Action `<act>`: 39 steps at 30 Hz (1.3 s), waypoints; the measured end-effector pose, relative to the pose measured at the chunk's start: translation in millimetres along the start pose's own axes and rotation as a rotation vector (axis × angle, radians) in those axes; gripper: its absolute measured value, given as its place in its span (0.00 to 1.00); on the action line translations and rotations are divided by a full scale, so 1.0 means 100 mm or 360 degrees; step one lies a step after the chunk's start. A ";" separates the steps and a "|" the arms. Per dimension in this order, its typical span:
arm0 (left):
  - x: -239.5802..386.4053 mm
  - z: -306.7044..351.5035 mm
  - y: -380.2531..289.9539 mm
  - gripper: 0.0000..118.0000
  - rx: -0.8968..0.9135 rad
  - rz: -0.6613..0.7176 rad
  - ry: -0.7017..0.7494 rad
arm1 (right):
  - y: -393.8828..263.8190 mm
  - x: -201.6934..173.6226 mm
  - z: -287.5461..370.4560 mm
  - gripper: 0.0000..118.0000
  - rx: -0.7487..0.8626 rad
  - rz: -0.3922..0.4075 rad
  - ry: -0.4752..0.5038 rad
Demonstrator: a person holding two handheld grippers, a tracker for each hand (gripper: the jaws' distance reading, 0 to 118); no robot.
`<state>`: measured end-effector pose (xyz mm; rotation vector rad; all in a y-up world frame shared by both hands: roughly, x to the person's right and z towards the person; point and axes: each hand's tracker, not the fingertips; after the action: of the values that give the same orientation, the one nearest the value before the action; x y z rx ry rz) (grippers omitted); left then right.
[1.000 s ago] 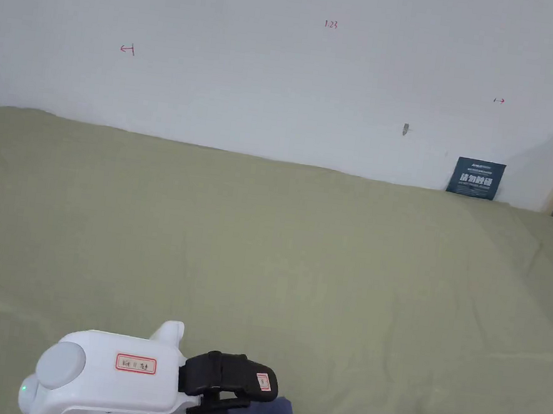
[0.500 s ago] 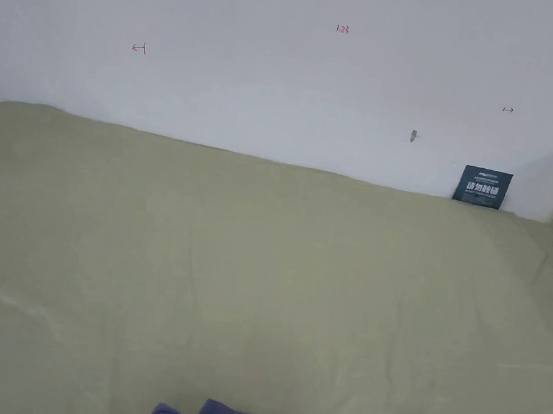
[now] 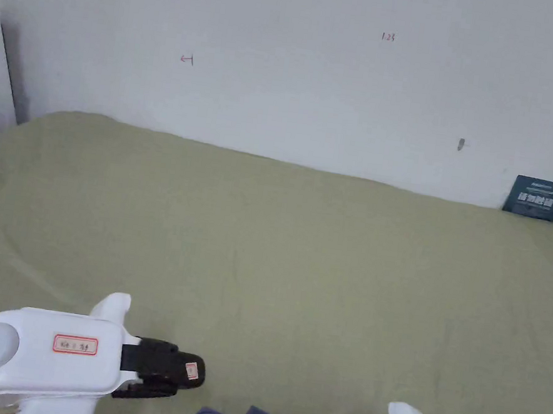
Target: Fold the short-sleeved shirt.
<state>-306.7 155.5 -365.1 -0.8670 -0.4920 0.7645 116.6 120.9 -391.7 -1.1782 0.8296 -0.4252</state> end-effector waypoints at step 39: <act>-0.45 -0.62 -0.12 0.21 -0.0435 -0.0079 -0.0099 | 0.02 0.25 -0.26 0.00 0.0143 -0.0040 -0.0030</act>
<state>-289.1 85.6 -393.9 -1.0827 -0.6816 0.6895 112.4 87.8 -405.8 -1.1087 0.7726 -0.4669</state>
